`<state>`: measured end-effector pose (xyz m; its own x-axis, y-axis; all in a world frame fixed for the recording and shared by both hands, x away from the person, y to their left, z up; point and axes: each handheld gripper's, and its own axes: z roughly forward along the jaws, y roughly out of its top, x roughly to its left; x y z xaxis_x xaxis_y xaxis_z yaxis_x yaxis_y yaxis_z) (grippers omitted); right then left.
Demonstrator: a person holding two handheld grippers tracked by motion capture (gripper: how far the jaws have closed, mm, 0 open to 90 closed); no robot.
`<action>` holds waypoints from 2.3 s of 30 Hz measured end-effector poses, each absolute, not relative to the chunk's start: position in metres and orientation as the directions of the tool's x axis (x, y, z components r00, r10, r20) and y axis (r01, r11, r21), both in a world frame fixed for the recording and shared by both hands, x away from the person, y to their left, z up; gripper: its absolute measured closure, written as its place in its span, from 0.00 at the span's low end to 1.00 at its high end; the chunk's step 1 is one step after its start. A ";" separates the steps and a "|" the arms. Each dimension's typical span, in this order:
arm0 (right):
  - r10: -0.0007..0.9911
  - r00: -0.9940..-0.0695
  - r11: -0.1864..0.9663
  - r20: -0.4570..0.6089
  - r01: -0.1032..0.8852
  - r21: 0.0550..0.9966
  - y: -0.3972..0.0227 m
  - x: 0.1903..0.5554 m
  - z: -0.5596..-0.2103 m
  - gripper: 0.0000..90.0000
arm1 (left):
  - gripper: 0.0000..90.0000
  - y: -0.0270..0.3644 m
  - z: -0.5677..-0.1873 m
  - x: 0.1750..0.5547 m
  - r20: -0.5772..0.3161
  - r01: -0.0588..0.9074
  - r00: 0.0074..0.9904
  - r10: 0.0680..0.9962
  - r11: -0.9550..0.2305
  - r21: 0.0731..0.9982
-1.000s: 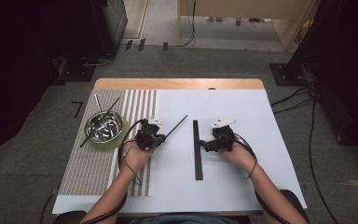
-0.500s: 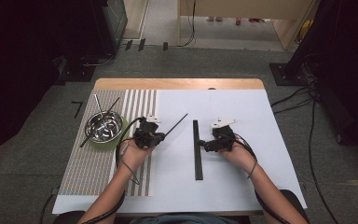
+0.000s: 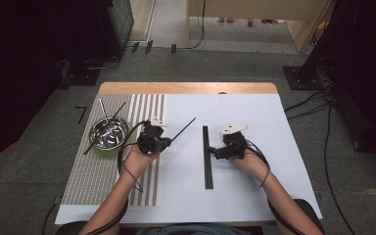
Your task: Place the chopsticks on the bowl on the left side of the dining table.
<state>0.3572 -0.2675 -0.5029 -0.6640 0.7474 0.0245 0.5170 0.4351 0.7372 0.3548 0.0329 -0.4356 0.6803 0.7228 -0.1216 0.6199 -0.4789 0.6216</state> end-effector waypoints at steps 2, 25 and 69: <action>0.748 -0.664 0.435 0.025 0.518 0.737 -0.267 0.357 -0.503 0.15 | 0.97 0.035 -0.433 0.355 -0.128 0.623 0.678 0.724 -0.474 0.622; 0.747 -0.664 0.435 0.024 0.517 0.737 -0.267 0.357 -0.503 0.15 | 0.97 0.061 -0.421 0.359 -0.127 0.646 0.642 0.756 -0.444 0.621; 0.747 -0.664 0.435 0.024 0.516 0.738 -0.267 0.357 -0.503 0.15 | 0.97 0.114 -0.410 0.366 -0.136 0.682 0.588 0.797 -0.399 0.613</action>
